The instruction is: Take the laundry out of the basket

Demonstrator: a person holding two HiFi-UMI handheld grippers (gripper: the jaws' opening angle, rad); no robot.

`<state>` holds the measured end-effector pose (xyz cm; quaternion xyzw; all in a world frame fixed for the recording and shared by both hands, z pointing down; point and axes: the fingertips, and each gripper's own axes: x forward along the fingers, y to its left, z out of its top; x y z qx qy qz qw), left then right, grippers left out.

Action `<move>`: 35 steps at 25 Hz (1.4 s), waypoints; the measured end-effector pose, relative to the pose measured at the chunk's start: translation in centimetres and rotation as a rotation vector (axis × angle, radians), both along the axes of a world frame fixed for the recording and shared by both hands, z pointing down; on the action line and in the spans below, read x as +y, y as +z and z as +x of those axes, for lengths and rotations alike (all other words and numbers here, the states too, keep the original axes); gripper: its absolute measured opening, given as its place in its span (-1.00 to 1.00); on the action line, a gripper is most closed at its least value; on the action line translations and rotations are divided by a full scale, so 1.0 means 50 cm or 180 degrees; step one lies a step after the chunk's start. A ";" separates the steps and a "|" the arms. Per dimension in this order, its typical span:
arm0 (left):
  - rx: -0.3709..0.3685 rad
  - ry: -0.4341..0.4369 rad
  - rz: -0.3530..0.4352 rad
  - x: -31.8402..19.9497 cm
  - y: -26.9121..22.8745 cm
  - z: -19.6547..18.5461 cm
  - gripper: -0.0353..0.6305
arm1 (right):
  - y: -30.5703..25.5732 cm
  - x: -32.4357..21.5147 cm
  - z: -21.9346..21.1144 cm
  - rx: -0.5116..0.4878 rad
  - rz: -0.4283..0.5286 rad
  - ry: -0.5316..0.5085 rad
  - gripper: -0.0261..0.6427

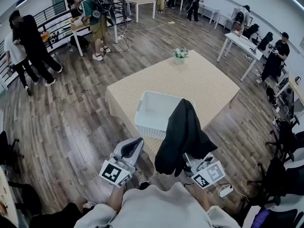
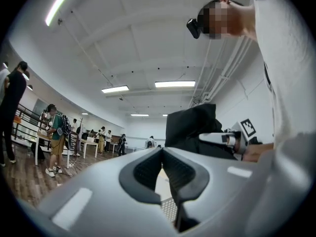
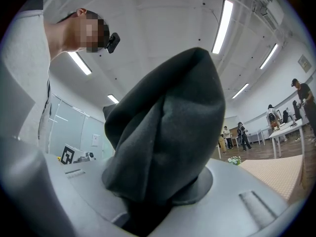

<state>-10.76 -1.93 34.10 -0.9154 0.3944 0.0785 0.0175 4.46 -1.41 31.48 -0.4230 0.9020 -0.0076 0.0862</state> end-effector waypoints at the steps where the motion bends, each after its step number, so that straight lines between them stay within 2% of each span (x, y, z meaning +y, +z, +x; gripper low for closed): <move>1: -0.0011 0.0003 -0.0001 0.016 0.001 0.014 -0.86 | 0.004 0.018 0.008 0.0012 -0.0008 -0.0012 -0.52; 8: -0.0098 -0.0009 -0.0092 0.156 0.018 0.095 -0.86 | 0.043 0.150 0.077 0.0059 -0.0123 -0.0054 -0.52; 18: -0.0152 -0.0075 -0.0155 0.315 0.034 0.135 -0.86 | 0.111 0.292 0.133 0.0022 -0.0316 -0.0010 -0.52; 22: -0.0217 -0.0045 -0.0087 0.343 0.028 0.147 -0.86 | 0.115 0.324 0.135 0.0081 -0.0282 -0.0016 -0.52; 35: -0.0133 -0.0048 -0.0209 0.418 0.061 0.168 -0.86 | 0.149 0.412 0.129 0.0112 -0.0384 -0.0073 -0.52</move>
